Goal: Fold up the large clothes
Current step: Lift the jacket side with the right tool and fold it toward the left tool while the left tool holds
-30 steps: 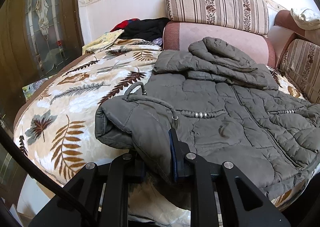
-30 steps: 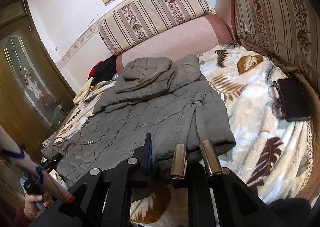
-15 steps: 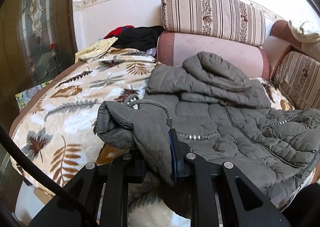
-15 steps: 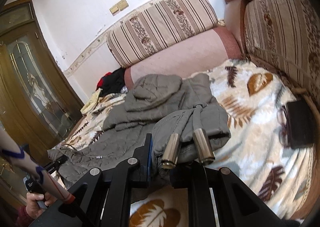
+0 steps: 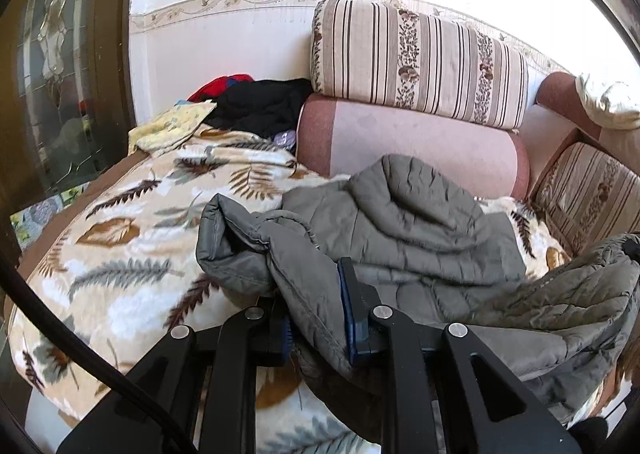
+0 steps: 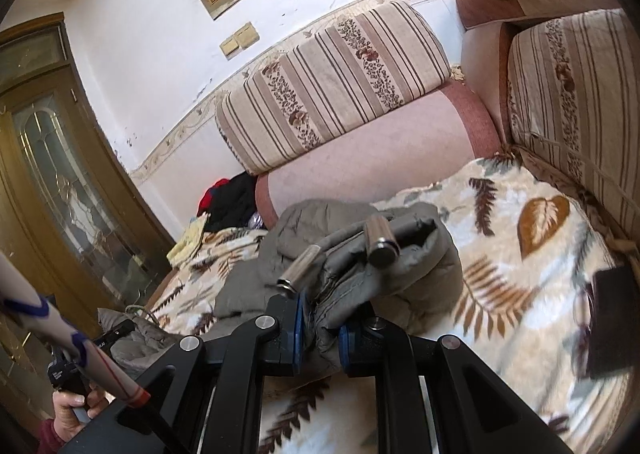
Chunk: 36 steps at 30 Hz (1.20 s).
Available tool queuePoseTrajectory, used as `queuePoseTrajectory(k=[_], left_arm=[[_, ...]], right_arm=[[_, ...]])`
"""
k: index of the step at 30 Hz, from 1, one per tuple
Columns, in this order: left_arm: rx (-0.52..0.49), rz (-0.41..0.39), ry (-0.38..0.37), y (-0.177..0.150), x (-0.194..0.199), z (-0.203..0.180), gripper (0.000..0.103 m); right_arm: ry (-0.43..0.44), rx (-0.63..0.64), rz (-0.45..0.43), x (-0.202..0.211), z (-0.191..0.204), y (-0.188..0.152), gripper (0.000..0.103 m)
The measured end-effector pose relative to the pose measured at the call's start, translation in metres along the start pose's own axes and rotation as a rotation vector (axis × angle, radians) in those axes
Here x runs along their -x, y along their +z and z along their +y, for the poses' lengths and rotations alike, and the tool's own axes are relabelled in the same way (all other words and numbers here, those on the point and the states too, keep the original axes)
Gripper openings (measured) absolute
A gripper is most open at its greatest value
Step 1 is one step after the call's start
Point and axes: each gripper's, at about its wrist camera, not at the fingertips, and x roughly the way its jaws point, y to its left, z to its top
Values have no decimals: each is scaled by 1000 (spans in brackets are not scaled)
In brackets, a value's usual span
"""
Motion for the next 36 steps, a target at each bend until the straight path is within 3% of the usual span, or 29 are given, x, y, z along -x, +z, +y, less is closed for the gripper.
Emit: queuePoseTrajectory(k=[9, 15, 21, 24, 28, 30, 36], left_arm=[[23, 18, -30, 84, -67, -7, 21], [5, 21, -55, 136, -132, -11, 29], [81, 72, -137, 172, -194, 4, 39], [94, 75, -135, 181, -215, 9, 41], [63, 10, -71, 187, -225, 18, 42], [64, 14, -52, 188, -232, 25, 42], [20, 37, -105, 171, -252, 15, 42]], right_arm=[[-41, 0, -1, -83, 2, 77, 14], [-88, -20, 18, -156, -12, 118, 14], [-149, -55, 58, -231, -26, 137, 14], [-184, -64, 76, -264, -35, 140, 14], [-236, -64, 105, -301, -52, 141, 14], [-258, -67, 119, -318, -63, 141, 14], [-308, -64, 158, -357, -83, 136, 14]])
